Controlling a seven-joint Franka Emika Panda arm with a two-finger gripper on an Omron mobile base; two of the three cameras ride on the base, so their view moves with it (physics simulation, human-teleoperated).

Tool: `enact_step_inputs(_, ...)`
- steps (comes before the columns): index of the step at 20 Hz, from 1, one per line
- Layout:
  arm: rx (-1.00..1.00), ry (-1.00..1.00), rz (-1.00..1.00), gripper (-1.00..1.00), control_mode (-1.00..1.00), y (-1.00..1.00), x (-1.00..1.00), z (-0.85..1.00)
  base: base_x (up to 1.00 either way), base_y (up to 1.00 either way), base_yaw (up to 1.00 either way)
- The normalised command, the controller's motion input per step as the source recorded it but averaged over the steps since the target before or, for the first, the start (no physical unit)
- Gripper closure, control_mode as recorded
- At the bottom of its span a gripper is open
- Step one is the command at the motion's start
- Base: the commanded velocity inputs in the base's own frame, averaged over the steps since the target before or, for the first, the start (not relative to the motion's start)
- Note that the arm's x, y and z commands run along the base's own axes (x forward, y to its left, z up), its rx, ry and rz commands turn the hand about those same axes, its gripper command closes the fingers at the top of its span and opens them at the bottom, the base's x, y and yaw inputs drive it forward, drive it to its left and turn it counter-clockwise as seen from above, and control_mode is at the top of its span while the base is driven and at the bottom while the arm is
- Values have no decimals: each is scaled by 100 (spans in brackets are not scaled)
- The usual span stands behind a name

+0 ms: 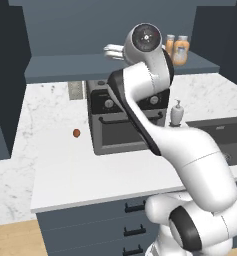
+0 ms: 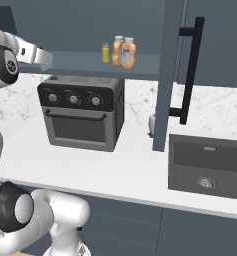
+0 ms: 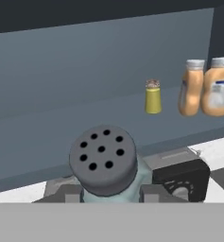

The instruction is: Put the shaker and condiment bottle from the counter next to their counterparts in the cabinet.

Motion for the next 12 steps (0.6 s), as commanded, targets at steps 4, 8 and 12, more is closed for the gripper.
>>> enact_step_inputs(4,0,0,0,100,-100,-2,35,-16,0,0,0)
enact_step_inputs(8,0,-4,0,100,-100,-11,23,-4,0,0,0)
enact_step_inputs(12,0,-9,-2,100,-100,-18,15,-7,0,0,0)
